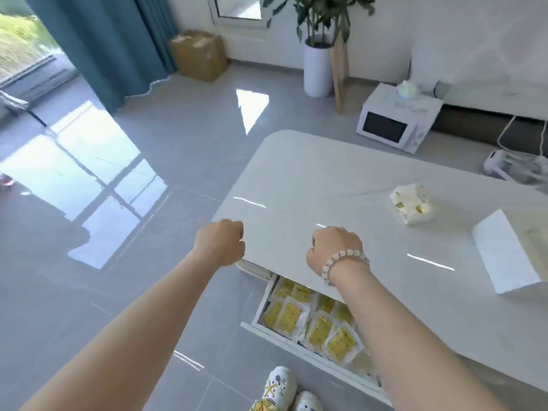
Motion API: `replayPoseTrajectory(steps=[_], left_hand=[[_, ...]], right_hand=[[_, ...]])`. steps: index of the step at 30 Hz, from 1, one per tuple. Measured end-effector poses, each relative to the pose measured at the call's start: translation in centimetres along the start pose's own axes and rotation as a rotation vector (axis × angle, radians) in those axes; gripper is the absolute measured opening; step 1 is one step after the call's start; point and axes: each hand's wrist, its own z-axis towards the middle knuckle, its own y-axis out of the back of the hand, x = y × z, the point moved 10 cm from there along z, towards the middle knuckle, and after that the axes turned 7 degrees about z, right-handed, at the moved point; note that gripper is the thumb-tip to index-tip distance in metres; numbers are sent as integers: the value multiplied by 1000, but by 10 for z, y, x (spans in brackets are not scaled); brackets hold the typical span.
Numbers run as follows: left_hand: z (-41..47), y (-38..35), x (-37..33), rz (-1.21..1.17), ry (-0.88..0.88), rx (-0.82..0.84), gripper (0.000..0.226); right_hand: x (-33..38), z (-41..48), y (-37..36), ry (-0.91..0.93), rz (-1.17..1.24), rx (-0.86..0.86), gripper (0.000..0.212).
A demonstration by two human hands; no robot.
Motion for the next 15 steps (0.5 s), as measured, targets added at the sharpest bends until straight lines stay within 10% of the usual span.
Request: replayPoseTrajectory(steps=[15], left_hand=[[-256,50,363,-182,776,-123,35]], right_hand=[[448,-91,67,837,-209,-59,33]])
